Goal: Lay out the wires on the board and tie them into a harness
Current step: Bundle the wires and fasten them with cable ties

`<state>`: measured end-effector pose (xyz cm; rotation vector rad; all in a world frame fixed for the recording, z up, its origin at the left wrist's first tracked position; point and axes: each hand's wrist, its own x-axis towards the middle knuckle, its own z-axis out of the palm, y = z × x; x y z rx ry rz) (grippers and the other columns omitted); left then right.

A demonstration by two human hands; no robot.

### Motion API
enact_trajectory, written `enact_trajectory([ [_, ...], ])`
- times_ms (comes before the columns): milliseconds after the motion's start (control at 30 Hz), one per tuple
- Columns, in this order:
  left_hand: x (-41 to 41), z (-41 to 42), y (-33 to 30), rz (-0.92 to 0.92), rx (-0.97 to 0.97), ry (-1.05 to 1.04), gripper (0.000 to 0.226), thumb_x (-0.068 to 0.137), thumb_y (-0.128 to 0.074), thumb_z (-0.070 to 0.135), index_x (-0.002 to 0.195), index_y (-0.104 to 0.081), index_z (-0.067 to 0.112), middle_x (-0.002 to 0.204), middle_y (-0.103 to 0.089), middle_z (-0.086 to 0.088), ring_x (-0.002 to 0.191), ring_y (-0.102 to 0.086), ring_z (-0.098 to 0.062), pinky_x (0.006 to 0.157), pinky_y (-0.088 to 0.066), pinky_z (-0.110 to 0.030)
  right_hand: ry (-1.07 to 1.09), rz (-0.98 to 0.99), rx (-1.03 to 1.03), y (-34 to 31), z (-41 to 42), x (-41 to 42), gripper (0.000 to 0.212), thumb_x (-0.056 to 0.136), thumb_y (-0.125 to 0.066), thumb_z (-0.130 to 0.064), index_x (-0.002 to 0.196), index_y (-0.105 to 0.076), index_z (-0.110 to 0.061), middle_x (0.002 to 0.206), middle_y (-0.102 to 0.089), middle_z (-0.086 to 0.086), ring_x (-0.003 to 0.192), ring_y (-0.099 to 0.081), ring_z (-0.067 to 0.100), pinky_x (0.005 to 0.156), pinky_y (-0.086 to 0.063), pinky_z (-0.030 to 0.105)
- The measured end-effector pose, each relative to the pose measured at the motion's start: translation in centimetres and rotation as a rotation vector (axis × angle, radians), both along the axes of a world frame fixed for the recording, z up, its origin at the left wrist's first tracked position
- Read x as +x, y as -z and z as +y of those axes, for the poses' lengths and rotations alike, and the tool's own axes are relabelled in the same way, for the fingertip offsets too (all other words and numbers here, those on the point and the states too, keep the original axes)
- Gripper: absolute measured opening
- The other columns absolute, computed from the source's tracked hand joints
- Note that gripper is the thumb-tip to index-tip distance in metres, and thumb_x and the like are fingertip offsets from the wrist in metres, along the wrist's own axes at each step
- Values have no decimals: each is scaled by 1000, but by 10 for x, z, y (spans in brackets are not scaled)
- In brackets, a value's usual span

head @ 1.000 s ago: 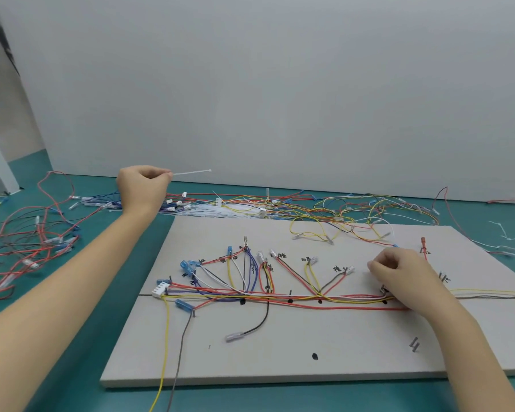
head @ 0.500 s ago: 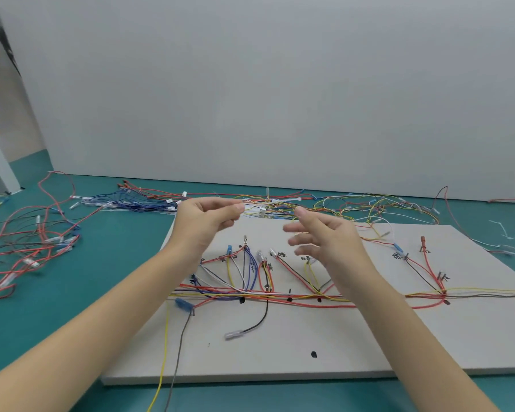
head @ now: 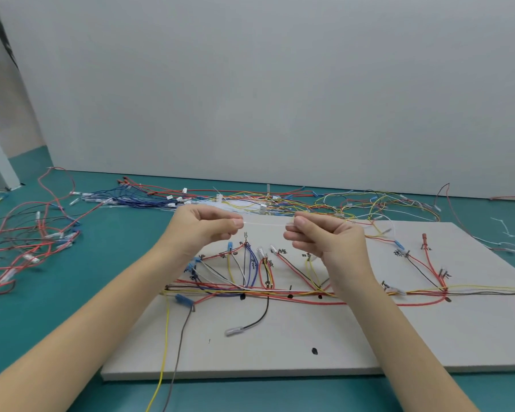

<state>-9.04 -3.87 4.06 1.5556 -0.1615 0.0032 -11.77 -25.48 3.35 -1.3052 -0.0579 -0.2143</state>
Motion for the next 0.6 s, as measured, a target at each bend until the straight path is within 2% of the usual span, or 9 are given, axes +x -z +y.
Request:
enact_trajectory([
  [233,4,7,3,68,-13,-15,7,74,-77,7,74,-79,14,82,-76,-9,74,-72,-13,63,-55,-16,1,-102,-188,2,4,-4,13,80,-71,5,92,-74,-1,74,-74,14,66,-72,20,55,-55,23],
  [333,2,8,4,43,96,65,10,74,-78,6,72,-80,16,81,-76,-8,72,-71,-10,63,-54,-15,73,-147,-245,2,-1,-1,13,82,-70,4,94,-74,-1,73,-74,10,68,-71,19,56,-56,26],
  [467,-1,0,6,3,236,164,8,73,-80,9,74,-80,17,77,-75,-8,67,-67,-9,65,-55,-17,123,-147,-126,3,-1,1,15,83,-69,4,95,-72,-5,77,-73,12,69,-70,19,56,-56,25],
  [600,-5,6,2,-17,399,346,9,75,-80,14,82,-80,21,88,-76,-5,79,-69,-12,74,-57,-21,113,-105,1,3,0,2,18,84,-67,4,100,-69,-5,76,-72,13,68,-70,19,56,-56,24],
])
